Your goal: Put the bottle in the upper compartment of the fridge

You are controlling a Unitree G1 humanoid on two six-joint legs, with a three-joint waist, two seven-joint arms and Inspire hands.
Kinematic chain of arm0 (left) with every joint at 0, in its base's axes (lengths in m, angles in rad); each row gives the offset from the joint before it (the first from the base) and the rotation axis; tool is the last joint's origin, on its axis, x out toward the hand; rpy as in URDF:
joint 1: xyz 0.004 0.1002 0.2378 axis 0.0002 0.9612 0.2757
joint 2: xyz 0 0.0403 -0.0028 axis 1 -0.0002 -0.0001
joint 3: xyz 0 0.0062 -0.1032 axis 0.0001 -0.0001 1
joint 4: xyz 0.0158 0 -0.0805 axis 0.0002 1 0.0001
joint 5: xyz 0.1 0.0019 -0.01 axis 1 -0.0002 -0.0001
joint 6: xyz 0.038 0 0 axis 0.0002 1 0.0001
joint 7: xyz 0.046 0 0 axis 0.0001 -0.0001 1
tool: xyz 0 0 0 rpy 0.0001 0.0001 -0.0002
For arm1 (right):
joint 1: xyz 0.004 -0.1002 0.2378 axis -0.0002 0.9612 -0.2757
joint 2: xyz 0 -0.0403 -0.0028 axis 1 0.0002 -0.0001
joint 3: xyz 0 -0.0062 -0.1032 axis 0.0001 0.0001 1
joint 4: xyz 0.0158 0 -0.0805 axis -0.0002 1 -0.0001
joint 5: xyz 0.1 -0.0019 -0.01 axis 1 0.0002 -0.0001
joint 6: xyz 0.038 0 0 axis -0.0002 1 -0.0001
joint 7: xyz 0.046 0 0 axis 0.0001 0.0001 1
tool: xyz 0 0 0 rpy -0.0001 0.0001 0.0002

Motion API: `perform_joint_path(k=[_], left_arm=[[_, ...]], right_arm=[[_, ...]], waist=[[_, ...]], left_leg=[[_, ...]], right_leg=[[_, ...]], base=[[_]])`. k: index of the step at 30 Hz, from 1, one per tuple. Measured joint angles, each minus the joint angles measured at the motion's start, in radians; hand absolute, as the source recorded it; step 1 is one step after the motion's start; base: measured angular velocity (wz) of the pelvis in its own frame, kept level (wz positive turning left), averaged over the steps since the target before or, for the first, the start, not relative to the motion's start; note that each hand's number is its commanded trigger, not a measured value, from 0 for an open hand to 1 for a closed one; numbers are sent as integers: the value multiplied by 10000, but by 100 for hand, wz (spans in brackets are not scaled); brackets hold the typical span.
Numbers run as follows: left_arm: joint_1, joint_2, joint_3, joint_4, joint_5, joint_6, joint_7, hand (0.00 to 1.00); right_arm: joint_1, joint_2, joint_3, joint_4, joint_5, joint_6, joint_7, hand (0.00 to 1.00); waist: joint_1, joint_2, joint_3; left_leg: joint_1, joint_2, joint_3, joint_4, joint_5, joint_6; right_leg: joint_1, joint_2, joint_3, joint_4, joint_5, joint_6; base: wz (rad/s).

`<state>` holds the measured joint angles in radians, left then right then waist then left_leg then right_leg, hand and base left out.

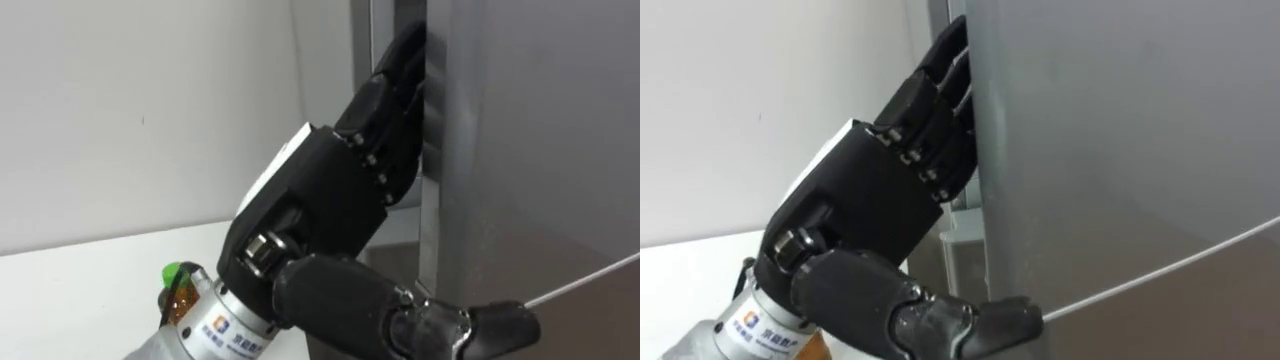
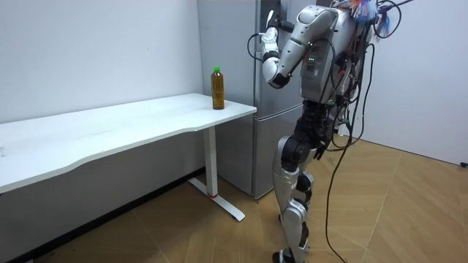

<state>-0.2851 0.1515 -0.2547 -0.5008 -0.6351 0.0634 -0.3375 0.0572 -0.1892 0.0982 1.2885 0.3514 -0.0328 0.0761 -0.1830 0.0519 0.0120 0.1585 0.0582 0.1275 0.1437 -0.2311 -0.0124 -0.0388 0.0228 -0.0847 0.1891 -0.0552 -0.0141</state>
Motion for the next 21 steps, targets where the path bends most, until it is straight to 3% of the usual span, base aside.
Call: perform_joint_path(k=[10, 17, 21], left_arm=[[10, -228, -543, -44, 197, -395, -441, 0], [11, -253, -931, 334, 195, -670, -359, 0], [12, -251, -1114, 345, 204, -886, -238, 0]], right_arm=[[-14, 171, 145, 26, 190, -233, 9, 0], [-36, 193, 537, 23, 391, -323, -85, 0], [-102, 155, 556, 25, 368, -323, -86, 0]], waist=[[6, -154, -52], [-8, -165, -20], [-33, -109, 79]], left_leg=[[68, -16, 65, 18, -10, 18], [100, -46, 100, 17, -10, 18], [91, -25, 81, -61, -36, 59]], right_leg=[[-20, 7, 64, -39, -58, 3], [40, 7, 190, -68, -80, 39], [24, 20, 144, -64, -80, 41]], base=[[-2], [-2], [2]])
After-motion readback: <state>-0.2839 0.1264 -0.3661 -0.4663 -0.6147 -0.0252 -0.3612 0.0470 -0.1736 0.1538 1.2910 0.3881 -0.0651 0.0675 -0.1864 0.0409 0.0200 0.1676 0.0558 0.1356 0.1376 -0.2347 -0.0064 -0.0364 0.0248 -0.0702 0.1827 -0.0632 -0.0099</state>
